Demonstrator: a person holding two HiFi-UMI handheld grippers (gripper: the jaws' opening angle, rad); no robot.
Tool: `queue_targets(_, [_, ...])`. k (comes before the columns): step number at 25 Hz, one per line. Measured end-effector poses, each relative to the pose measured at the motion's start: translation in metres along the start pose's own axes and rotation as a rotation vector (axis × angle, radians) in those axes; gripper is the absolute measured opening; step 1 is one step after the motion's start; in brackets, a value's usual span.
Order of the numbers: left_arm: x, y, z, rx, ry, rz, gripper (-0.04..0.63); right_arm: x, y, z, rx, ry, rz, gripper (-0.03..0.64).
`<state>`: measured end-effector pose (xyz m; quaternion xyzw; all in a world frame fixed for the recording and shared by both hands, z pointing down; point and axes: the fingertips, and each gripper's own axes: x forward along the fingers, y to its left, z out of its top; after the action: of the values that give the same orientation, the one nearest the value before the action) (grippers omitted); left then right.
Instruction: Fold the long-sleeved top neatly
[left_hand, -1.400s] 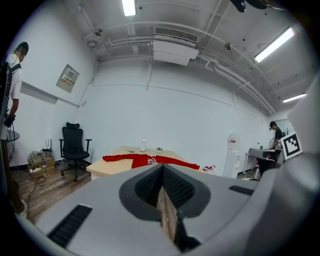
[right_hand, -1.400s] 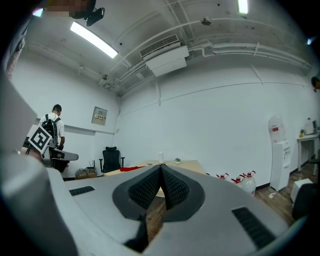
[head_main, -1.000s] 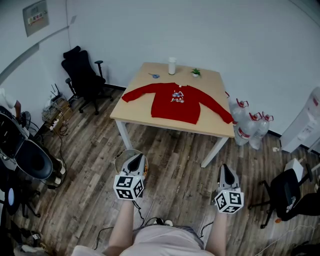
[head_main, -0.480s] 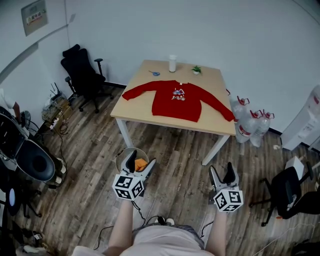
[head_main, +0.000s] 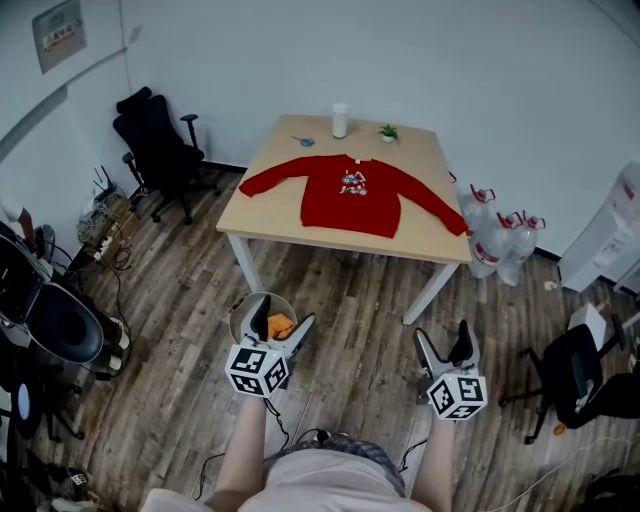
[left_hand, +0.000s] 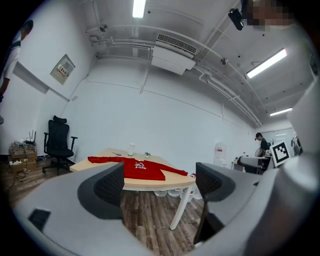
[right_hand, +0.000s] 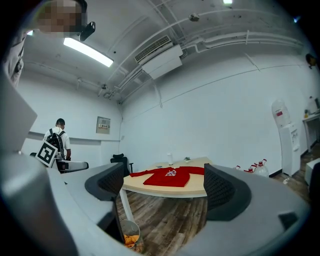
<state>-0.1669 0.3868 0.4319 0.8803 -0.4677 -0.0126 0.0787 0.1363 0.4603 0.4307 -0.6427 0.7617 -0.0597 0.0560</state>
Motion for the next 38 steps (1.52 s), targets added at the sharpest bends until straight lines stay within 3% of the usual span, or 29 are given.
queue_targets(14, [0.036,0.023,-0.007,0.011,0.026,0.002,0.428,0.041,-0.007,-0.011,0.015,0.015,-0.006,0.483])
queue_targets(22, [0.091,0.061,0.000,0.023,0.023,0.041,0.428,0.115,-0.027,-0.015,0.036,0.013,0.019,0.482])
queue_targets(30, [0.211,0.132,-0.001,0.027,0.011,0.105,0.428,0.268,-0.071,-0.019,0.049,-0.006,0.061,0.482])
queue_targets(38, [0.387,0.208,0.049,0.030,-0.051,0.151,0.428,0.471,-0.120,0.007,-0.001,0.032,0.130,0.477])
